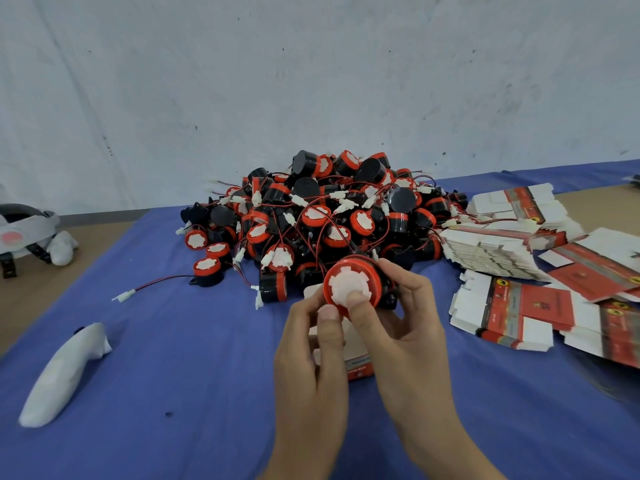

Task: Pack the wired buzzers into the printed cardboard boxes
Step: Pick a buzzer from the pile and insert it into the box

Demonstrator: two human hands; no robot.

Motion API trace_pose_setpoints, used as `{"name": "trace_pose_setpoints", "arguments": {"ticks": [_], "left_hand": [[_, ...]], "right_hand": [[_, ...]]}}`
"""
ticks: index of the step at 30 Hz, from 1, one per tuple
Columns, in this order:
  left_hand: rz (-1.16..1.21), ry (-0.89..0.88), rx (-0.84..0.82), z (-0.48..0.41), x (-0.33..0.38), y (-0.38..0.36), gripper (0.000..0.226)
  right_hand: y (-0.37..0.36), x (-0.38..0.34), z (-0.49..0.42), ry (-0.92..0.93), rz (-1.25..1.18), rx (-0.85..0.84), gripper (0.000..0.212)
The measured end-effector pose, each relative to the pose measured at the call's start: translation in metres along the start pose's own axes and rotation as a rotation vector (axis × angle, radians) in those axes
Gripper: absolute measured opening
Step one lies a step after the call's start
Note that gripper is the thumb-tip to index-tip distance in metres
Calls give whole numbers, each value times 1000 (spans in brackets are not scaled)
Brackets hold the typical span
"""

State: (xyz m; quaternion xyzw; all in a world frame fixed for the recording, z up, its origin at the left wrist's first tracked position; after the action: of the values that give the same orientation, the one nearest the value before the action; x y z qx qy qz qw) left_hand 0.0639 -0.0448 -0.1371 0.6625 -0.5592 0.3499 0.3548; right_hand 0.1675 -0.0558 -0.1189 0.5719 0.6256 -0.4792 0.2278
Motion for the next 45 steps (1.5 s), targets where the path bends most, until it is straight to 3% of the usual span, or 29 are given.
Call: {"name": "trace_pose_setpoints", "arguments": {"ticks": [6, 10, 16, 30, 35, 40, 45], "left_hand": [[233, 174, 31, -7, -2, 4, 33], [271, 165, 32, -12, -6, 13, 42], [238, 125, 16, -13, -3, 16, 26], [356, 172, -117, -19, -4, 22, 33], [361, 200, -15, -22, -10, 29, 36], [304, 210, 285, -31, -20, 54, 26], [221, 229, 467, -29, -23, 67, 15]], "right_hand": [[-3, -3, 0, 34, 74, -37, 32], [-4, 0, 2, 13, 104, -70, 30], [-1, -1, -1, 12, 96, -62, 29], [2, 7, -2, -4, 104, -84, 29], [10, 5, -11, -21, 188, -187, 37], [57, 0, -37, -50, 434, -143, 63], [79, 24, -45, -296, 631, -412, 114]]}}
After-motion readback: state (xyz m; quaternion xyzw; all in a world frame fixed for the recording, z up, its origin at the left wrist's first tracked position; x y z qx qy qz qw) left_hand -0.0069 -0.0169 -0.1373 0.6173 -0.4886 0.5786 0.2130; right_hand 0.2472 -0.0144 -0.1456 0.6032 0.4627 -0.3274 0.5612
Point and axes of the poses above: each hand's wrist, its own z-axis away from the middle knuckle, its own y-axis out of the back of the hand, x = y × z, the point moved 3 cm from there along -z, towards the middle knuckle, and after that the axes turned 4 degrees about -x, right-handed, at the moved point
